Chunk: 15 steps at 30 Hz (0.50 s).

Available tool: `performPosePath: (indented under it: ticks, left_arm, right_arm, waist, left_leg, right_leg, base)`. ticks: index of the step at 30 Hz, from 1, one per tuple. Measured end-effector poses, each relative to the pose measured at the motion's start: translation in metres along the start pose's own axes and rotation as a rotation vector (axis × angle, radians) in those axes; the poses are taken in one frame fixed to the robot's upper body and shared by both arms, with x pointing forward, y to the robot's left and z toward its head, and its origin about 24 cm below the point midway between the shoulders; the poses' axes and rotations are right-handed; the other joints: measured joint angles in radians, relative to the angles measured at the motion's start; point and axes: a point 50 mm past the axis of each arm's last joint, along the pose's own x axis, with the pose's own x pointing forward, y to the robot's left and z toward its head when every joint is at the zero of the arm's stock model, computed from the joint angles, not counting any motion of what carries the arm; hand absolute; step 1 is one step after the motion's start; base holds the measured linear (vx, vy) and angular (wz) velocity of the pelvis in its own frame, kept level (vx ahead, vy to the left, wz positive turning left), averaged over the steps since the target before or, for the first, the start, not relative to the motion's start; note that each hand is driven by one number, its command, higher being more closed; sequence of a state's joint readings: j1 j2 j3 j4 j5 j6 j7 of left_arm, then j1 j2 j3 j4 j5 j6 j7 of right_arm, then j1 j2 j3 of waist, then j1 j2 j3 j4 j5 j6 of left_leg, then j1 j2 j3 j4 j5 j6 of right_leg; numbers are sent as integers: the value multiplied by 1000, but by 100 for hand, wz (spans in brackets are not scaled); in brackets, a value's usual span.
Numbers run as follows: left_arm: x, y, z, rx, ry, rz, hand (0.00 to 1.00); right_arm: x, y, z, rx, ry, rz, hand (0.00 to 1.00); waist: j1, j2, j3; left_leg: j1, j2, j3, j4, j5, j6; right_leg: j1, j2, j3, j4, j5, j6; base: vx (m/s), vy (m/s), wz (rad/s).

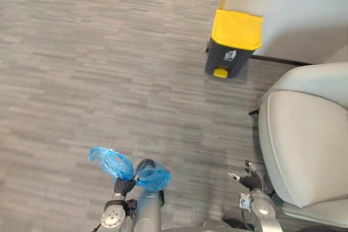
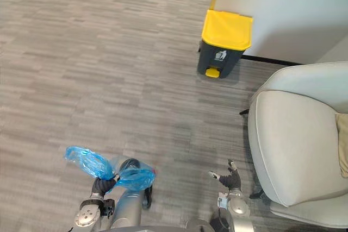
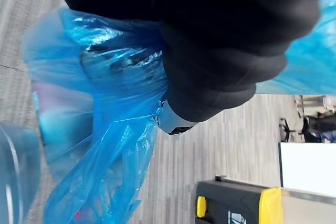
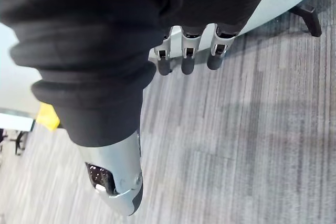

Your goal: Gather rubbish on tea table into small bin, then transfer packed bag to large trash can.

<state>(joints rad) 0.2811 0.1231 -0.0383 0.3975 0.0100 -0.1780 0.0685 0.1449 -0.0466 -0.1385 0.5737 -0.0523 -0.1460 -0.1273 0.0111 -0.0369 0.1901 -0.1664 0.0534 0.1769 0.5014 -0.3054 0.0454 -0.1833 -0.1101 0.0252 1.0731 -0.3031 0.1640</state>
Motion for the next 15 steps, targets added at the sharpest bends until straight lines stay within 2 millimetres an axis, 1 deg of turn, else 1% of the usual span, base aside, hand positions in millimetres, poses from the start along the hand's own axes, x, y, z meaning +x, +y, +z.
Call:
performPosePath:
  ticks: [1,2,3,4,5,6,7,8,9,10,11,12,13,14,15]
  left_arm:
    - [1,1,2,2,-6,2,100]
    - [3,1,4,5,-14,2,100]
    - [6,4,8,16,-29,3,100]
    - [10,7,12,29,-42,4,100]
    - [10,8,11,29,-37,9,100]
    - [14,11,10,39,-28,13,100]
    - [14,13,7,41,-10,18,100]
    - [14,17,4,49,0,27,100]
    - [12,17,-2,43,26,35,100]
    - [16,15,-2,48,33,30,100]
    - [16,13,-2,48,37,27,100]
    - [15,8,-4,27,45,25,100]
    - [13,2,-6,3,51,22,100]
    - [14,0,-5,-4,48,19,100]
    - [15,-1,-2,-4,35,16,100]
  right_arm:
    - [0,0,1,-4,-3,3,0]
    - [1,0,2,-12,-7,4,0]
    - [3,1,5,-29,-18,7,0]
    - [4,1,7,-40,-24,9,0]
    - [5,0,8,-45,-27,8,0]
    - [8,-4,8,-60,-21,3,0]
    - [9,-8,7,-75,-13,-4,0]
    - [9,-10,6,-80,-9,-6,0]
    - [8,-14,4,-90,1,-13,0]
    - [12,-15,9,-100,-13,-14,0]
    - [13,-17,12,-103,-22,-15,0]
    - [15,-18,17,-110,-36,-17,0]
    - [18,-19,22,-109,-51,-19,0]
    - [18,-16,23,-97,-55,-18,0]
    - [17,-11,26,-75,-70,-12,0]
  waist:
    - [-1,18,6]
    - [-2,23,6]
    - [-11,36,14]
    - [-26,37,17]
    - [-31,39,21]
    - [-42,41,23]
    - [-50,40,23]
    - [-52,39,21]
    - [-58,38,15]
    - [-48,51,25]
    - [-49,53,29]
    - [-49,71,42]
    - [-38,92,62]
    - [-28,95,64]
    - [-14,76,75]
  left_leg:
    - [88,4,17,-81,-4,-1]
    - [128,6,20,-123,-4,-2]
    - [182,11,21,-182,-3,-3]
    - [229,14,20,-232,-6,-14]
    - [253,17,20,-256,-8,-22]
    - [302,24,25,-287,-14,-56]
    - [351,37,24,-292,-37,-106]
    - [365,43,20,-285,-48,-124]
    - [377,57,14,-236,-59,-144]
    - [326,91,13,-64,-4,-214]
    - [289,96,12,41,51,-203]
    - [227,122,7,216,185,-169]
    - [145,159,-15,433,234,-151]
    - [82,173,-17,542,156,-125]
    - [2,163,-9,574,86,-100]
  right_leg:
    - [-76,-19,-94,6,-22,-69]
    - [-116,-30,-148,-19,-31,-85]
    - [-186,-51,-242,-108,-39,-98]
    - [-247,-66,-313,-257,-30,-102]
    - [-269,-65,-337,-349,-9,-105]
    - [-295,-47,-378,-544,70,-121]
    - [-302,-11,-379,-690,204,-166]
    - [-301,7,-372,-712,279,-198]
    - [-297,25,-351,-676,351,-252]
    - [-300,24,-355,-576,263,-264]
    - [-285,27,-351,-561,230,-265]
    - [-230,47,-337,-580,202,-265]
    - [-134,85,-317,-633,186,-269]
    - [-70,103,-295,-665,175,-270]
    - [25,109,-264,-730,150,-265]
  base:
    - [527,130,-46]
    - [520,79,-25]
    - [527,45,2]
    - [538,24,9]
    - [585,-16,13]
    - [652,-65,14]
    - [687,-91,12]
    - [738,-147,16]
    - [876,-192,-11]
    - [726,-161,-16]
    - [721,-180,-41]
    - [569,-109,-51]
    - [816,-110,-69]
    - [764,-9,-74]
    - [611,6,-58]
